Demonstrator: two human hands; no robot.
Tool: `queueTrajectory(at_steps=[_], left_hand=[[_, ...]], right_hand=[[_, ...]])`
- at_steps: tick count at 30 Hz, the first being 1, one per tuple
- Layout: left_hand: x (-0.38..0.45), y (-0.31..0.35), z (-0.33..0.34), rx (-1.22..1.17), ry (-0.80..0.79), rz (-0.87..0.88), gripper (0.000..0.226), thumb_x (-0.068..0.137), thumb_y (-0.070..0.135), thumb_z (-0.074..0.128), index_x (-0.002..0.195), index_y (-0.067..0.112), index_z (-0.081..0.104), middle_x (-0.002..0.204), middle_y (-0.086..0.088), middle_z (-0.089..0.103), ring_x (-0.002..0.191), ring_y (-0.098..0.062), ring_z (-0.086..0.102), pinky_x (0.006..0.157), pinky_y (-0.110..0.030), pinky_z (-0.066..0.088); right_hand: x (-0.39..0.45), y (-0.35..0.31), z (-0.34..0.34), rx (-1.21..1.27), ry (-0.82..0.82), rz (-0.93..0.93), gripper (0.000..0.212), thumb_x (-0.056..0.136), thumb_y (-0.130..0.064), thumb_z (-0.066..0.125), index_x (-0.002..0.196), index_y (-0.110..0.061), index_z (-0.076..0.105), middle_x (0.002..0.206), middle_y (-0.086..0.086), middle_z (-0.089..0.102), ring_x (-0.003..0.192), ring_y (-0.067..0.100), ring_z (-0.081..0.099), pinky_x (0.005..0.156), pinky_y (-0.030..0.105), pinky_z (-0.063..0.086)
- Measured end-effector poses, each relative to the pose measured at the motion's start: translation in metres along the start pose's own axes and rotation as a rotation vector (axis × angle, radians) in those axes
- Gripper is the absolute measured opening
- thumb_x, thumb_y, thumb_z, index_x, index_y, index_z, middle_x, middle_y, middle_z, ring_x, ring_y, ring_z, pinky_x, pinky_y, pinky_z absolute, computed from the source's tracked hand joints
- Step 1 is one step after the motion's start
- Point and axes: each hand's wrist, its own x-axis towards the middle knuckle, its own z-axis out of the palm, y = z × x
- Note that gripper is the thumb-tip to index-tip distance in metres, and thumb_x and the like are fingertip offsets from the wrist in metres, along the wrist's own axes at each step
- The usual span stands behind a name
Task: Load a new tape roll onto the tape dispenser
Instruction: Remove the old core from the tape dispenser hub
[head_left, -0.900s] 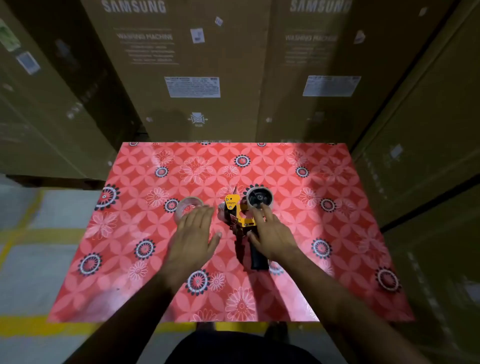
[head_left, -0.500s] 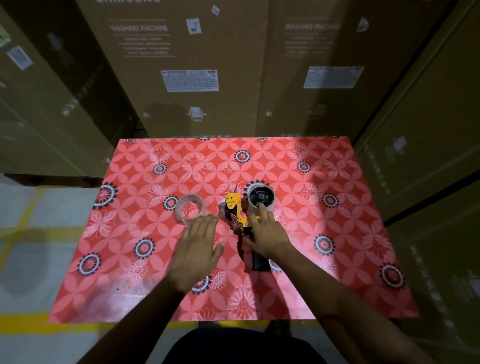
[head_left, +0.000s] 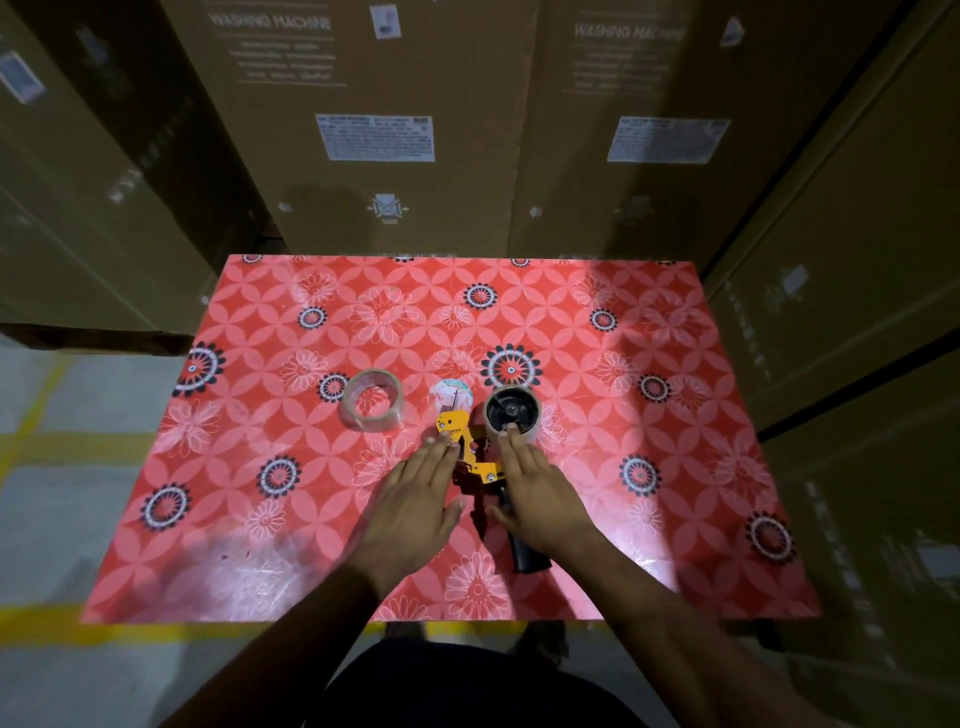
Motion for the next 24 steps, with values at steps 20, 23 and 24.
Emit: queueTrajectory(at_steps=[20, 23, 24], left_hand=[[0.137, 0.021, -0.038, 0.028, -0.180, -0.225, 0.041, 0.100, 0.047, 0.042, 0.112, 0.017, 0.068, 0.106, -0.013, 0.070, 0.109, -0.031, 0.059, 0.072, -0.034, 0.044], [0.139, 0.025, -0.033, -0.028, -0.141, -0.367, 0.037, 0.091, 0.049, 0.050, 0.090, 0.019, 0.071, 0.100, -0.011, 0.071, 0.106, -0.029, 0.058, 0.076, -0.036, 0.049], [0.139, 0.028, -0.034, -0.039, -0.121, -0.412, 0.034, 0.089, 0.048, 0.052, 0.085, 0.019, 0.070, 0.099, -0.010, 0.071, 0.104, -0.028, 0.057, 0.080, -0.037, 0.049]], right_hand=[[0.077, 0.025, -0.048, 0.597, 0.165, 0.532, 0.053, 0.088, -0.004, 0.064, 0.139, -0.014, 0.053, 0.118, 0.019, 0.070, 0.107, 0.036, 0.067, 0.088, 0.040, 0.057], [0.086, 0.030, -0.048, 0.586, 0.147, 0.562, 0.044, 0.091, -0.005, 0.061, 0.133, -0.017, 0.064, 0.119, 0.015, 0.073, 0.110, 0.032, 0.068, 0.092, 0.035, 0.056], [0.088, 0.030, -0.048, 0.584, 0.138, 0.591, 0.041, 0.092, -0.007, 0.062, 0.132, -0.017, 0.066, 0.119, 0.016, 0.072, 0.109, 0.031, 0.068, 0.091, 0.035, 0.055]])
